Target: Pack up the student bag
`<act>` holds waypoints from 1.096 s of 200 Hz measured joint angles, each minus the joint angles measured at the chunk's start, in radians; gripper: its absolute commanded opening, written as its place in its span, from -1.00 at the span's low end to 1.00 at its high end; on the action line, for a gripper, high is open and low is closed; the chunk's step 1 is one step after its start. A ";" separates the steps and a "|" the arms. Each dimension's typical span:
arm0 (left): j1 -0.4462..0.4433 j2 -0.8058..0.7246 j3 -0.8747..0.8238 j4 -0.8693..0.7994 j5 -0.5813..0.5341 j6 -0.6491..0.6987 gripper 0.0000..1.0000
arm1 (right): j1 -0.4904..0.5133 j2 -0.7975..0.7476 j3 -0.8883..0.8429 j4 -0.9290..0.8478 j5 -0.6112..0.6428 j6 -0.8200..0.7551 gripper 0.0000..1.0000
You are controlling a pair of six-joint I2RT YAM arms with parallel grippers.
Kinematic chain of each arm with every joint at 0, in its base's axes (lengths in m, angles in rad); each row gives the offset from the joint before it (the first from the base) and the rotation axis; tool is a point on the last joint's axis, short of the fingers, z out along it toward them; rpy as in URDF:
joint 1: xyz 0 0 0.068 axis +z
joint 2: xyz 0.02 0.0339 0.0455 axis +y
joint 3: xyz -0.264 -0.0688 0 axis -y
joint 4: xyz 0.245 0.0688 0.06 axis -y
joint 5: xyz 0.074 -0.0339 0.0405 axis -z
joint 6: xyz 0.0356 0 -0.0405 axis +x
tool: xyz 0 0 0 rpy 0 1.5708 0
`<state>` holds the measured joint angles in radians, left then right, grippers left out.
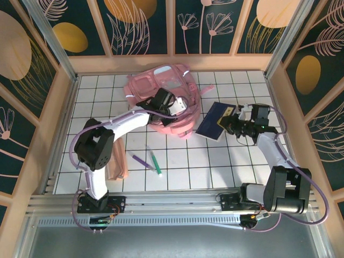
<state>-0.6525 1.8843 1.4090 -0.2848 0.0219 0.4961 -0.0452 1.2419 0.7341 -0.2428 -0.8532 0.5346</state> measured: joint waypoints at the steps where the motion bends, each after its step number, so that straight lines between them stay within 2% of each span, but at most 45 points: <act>1: 0.000 -0.003 0.000 0.002 -0.003 0.000 -1.00 | 0.003 0.002 0.000 0.000 -0.004 0.001 -1.00; 16: -0.008 -0.077 -0.013 0.037 -0.057 0.043 -1.00 | 0.040 0.024 0.000 0.004 -0.050 0.017 -1.00; 45: -0.045 -0.231 -0.035 0.151 -0.209 0.213 -1.00 | 0.144 0.075 0.011 0.055 -0.128 0.081 -1.00; 81: -0.063 -0.268 -0.035 0.295 -0.337 0.351 -1.00 | 0.254 0.109 0.011 0.261 -0.125 0.267 -1.00; 110: -0.067 -0.262 -0.001 0.288 -0.346 0.367 -1.00 | 0.309 0.166 -0.014 0.515 -0.023 0.478 -1.00; 139: -0.068 -0.262 0.016 0.296 -0.344 0.354 -1.00 | 0.355 0.312 -0.002 0.714 0.084 0.655 -1.00; 182: -0.069 -0.262 0.016 0.296 -0.314 0.276 -1.00 | 0.472 0.465 0.106 0.786 0.348 0.837 -1.00; 219: -0.073 -0.261 0.016 0.297 -0.299 0.225 -1.00 | 0.563 0.624 0.327 0.854 0.537 0.939 -1.00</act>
<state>-0.7258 1.6230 1.4254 0.0120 -0.2775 0.7212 0.5179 1.8656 1.0607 0.6109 -0.3164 1.4734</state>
